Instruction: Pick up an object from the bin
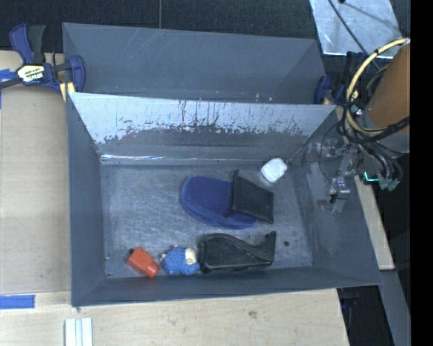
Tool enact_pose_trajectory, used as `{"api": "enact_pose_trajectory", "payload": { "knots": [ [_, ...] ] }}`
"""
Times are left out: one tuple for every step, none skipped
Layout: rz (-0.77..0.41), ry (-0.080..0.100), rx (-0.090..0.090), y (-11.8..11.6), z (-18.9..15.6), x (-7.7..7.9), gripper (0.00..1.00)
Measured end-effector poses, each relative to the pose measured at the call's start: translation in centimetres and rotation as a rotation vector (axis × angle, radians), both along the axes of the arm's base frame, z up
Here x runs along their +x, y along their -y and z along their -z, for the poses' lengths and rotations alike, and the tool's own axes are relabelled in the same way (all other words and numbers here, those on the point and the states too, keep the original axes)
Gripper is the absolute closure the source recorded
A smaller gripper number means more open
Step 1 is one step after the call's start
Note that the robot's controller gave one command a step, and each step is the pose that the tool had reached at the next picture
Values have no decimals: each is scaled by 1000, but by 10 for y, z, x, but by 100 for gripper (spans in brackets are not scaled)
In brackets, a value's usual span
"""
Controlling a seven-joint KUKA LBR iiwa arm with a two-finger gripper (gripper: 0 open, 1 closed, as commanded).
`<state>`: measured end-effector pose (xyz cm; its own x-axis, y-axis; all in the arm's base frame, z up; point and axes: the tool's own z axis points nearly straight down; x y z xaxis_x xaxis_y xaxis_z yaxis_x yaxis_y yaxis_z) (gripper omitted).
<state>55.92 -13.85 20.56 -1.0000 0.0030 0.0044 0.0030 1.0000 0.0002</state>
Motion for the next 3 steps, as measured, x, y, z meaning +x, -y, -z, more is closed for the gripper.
{"api": "enact_pose_trajectory", "payload": {
  "knots": [
    [-168, 2, 2, -57, 140, 44, 0],
    [-56, 6, 1, -93, 135, 24, 0],
    [-269, 4, 1, -134, 135, 18, 0]
  ]
}}
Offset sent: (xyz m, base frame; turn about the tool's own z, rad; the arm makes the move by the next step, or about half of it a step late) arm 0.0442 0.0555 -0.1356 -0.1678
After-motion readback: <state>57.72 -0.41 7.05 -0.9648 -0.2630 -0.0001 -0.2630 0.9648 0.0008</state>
